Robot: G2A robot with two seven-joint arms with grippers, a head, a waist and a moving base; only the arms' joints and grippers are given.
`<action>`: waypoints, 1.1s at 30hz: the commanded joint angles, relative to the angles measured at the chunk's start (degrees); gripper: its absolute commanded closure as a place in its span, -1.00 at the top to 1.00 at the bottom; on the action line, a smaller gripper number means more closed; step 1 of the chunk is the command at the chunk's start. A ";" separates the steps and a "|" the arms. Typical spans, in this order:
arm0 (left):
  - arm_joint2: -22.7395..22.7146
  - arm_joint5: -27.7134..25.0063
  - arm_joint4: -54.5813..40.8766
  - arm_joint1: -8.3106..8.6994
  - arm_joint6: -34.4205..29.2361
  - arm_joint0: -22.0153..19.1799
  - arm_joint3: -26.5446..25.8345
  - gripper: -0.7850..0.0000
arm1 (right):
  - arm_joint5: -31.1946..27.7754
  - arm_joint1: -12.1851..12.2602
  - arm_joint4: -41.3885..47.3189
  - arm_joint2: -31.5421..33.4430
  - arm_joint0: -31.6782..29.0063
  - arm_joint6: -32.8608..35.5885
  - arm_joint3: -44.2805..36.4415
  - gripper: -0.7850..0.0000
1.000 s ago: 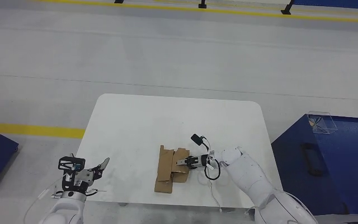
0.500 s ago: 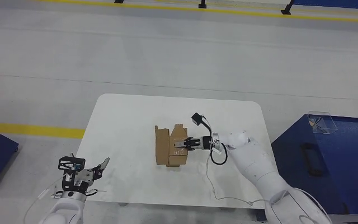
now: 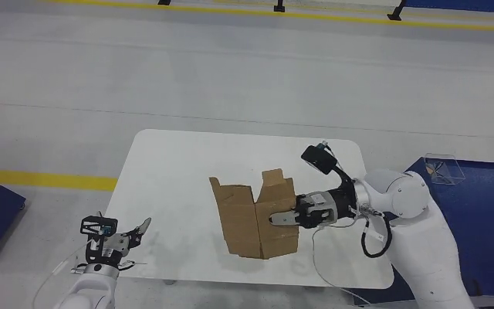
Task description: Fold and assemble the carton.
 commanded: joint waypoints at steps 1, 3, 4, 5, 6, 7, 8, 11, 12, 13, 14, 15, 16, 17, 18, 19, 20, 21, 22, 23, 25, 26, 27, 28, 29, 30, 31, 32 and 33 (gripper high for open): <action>0.00 0.00 0.00 0.00 0.00 0.00 0.00 1.00 | -0.14 0.56 2.85 1.94 -2.05 -0.13 -2.33 -1.00; 0.00 0.00 0.00 0.00 0.00 0.00 0.00 1.00 | 0.06 0.65 3.27 2.16 -2.26 0.07 -2.54 -1.00; 0.00 0.00 0.00 0.00 0.00 0.00 0.00 1.00 | 0.06 0.65 3.27 2.16 -2.26 0.07 -2.54 -1.00; 0.00 0.00 0.00 0.00 0.00 0.00 0.00 1.00 | 0.06 0.65 3.27 2.16 -2.26 0.07 -2.54 -1.00; 0.00 0.00 0.00 0.00 0.00 0.00 0.00 1.00 | 0.06 0.65 3.27 2.16 -2.26 0.07 -2.54 -1.00; 0.00 0.00 0.00 0.00 0.00 0.00 0.00 1.00 | 0.06 0.65 3.27 2.16 -2.26 0.07 -2.54 -1.00; 0.00 0.00 0.00 0.00 0.00 0.00 0.00 1.00 | 0.06 0.65 3.27 2.16 -2.26 0.07 -2.54 -1.00; 0.00 0.00 0.00 0.00 0.00 0.00 0.00 1.00 | 0.06 0.65 3.27 2.16 -2.26 0.07 -2.54 -1.00; 0.00 0.00 0.00 0.00 0.00 0.00 0.00 1.00 | 0.06 0.65 3.27 2.16 -2.26 0.07 -2.54 -1.00; 0.00 0.00 0.00 0.00 0.00 0.00 0.00 1.00 | 0.06 0.65 3.27 2.16 -2.26 0.07 -2.54 -1.00; 0.00 0.00 0.00 0.00 0.00 0.00 0.00 1.00 | 0.06 0.65 3.27 2.16 -2.26 0.07 -2.54 -1.00; 0.00 0.00 0.00 0.00 0.00 0.00 0.00 1.00 | 0.06 0.65 3.27 2.16 -2.26 0.07 -2.54 -1.00; 0.00 0.00 0.00 0.00 0.00 0.00 0.00 1.00 | 0.27 0.63 3.55 2.07 -2.55 -0.43 -2.36 -1.00; 0.00 0.00 0.00 0.00 0.00 0.00 0.00 1.00 | 0.60 0.48 6.61 1.40 -4.00 -1.89 -1.64 -1.00; 0.00 0.00 0.00 0.00 0.00 0.00 0.00 1.00 | 0.48 0.31 11.54 0.64 -5.48 -2.12 -0.54 -1.00; 0.00 0.00 0.00 0.00 0.00 0.00 0.00 1.00 | 0.31 0.16 16.31 -0.03 -6.57 -1.33 0.84 -1.00; 0.00 0.00 0.00 0.00 0.00 0.00 0.00 1.00 | 0.35 -0.07 21.70 -0.99 -7.25 -0.15 2.09 -1.00; 0.00 0.00 0.00 0.00 0.00 0.00 0.00 1.00 | 0.79 -0.35 27.40 -1.96 -7.80 0.79 3.64 -1.00; 0.00 0.00 0.00 0.00 0.00 0.00 0.00 1.00 | 1.99 -0.74 33.98 -3.22 -8.31 1.98 4.88 -1.00; 0.00 0.00 0.00 0.00 0.00 0.00 0.00 1.00 | 4.22 -1.24 41.59 -4.82 -8.68 4.22 6.11 -1.00; 0.00 0.00 0.00 0.00 0.00 0.00 0.00 1.00 | 8.52 -2.48 56.27 -8.68 -8.64 6.22 8.63 -1.00; 0.00 0.00 0.00 0.00 0.00 0.00 0.00 1.00 | 11.06 -3.07 61.62 -10.77 -8.33 6.22 9.77 -1.00; 0.00 0.00 0.00 0.00 0.00 0.00 0.00 1.00 | 13.68 -3.74 67.02 -12.70 -8.04 6.22 10.97 -1.00; 0.00 0.00 0.00 0.00 0.00 0.00 0.00 1.00 | 16.65 -4.49 72.40 -14.57 -7.88 6.22 12.33 -1.00; 0.00 0.00 0.00 0.00 0.00 0.00 0.00 1.00 | 20.27 -5.31 77.36 -16.46 -7.55 6.22 13.37 -1.00; 0.00 0.00 0.00 0.00 0.00 0.00 0.00 1.00 | 24.43 -6.24 83.01 -18.32 -7.43 6.22 14.31 -1.00; 0.00 0.00 0.00 0.00 0.00 0.00 0.00 1.00 | 28.86 -7.22 88.15 -20.13 -7.30 6.22 15.34 -1.00; 0.00 0.00 0.00 0.00 0.00 0.00 0.00 1.00 | 32.86 -8.19 92.04 -21.78 -7.04 6.22 16.22 -1.00; 0.00 0.00 0.00 0.00 0.00 0.00 0.00 1.00 | 36.71 -9.18 95.91 -23.39 -6.93 6.22 17.11 -1.00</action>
